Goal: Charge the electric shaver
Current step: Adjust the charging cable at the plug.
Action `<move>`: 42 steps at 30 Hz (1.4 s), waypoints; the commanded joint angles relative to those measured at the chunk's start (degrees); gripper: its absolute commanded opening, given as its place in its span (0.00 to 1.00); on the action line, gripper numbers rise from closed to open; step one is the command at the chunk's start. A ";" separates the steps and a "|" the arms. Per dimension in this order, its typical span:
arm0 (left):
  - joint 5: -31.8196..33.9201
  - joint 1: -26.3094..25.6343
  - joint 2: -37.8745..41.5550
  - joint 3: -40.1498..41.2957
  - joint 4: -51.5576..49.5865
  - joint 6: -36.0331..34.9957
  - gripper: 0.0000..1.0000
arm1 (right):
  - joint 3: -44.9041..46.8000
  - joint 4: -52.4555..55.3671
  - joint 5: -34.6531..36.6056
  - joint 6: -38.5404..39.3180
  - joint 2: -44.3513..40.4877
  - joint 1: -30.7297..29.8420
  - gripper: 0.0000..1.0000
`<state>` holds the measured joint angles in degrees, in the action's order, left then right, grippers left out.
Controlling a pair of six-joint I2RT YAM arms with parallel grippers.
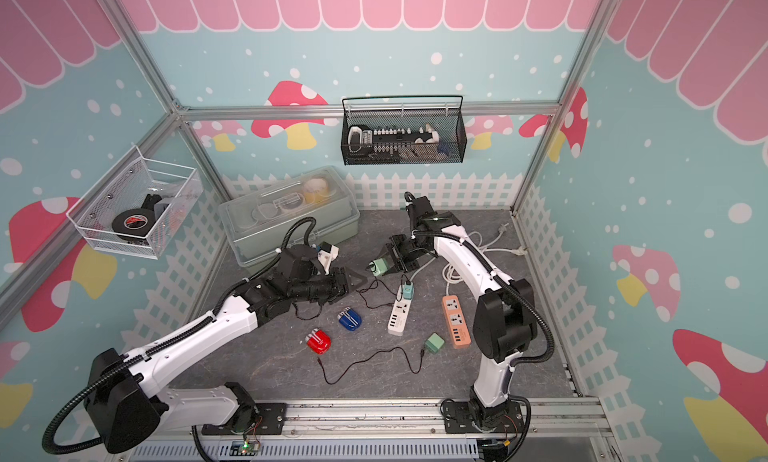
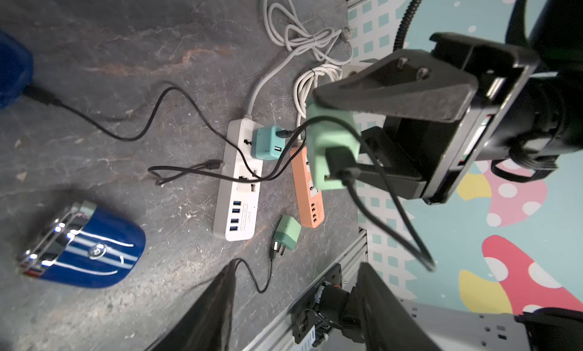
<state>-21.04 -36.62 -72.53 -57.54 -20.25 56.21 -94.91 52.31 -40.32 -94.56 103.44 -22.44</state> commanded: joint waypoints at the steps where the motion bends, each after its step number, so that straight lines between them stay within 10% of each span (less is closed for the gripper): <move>1: -2.37 1.01 3.24 -2.98 -5.30 3.73 0.63 | -1.68 -3.45 2.83 -2.05 1.14 0.21 0.00; 15: 8.30 3.60 -0.04 -13.65 -13.08 2.67 0.62 | -33.78 30.07 25.87 34.62 12.11 -6.20 0.00; 24: -0.56 9.42 -7.07 -12.04 -1.77 11.03 0.65 | -24.32 16.82 29.33 42.62 0.73 -9.95 0.00; 34: -0.46 7.20 -7.00 -7.56 11.87 45.05 0.68 | -4.59 -12.53 35.92 44.12 -13.10 -9.94 0.00; 42: -2.68 5.76 -13.11 -12.46 19.89 57.03 0.72 | -7.24 -19.80 39.13 51.73 -14.58 -10.28 0.00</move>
<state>-22.41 -30.02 -83.13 -67.24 -6.00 104.97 -99.98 38.11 -3.84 -47.57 90.17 -32.36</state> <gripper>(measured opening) 0.723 0.395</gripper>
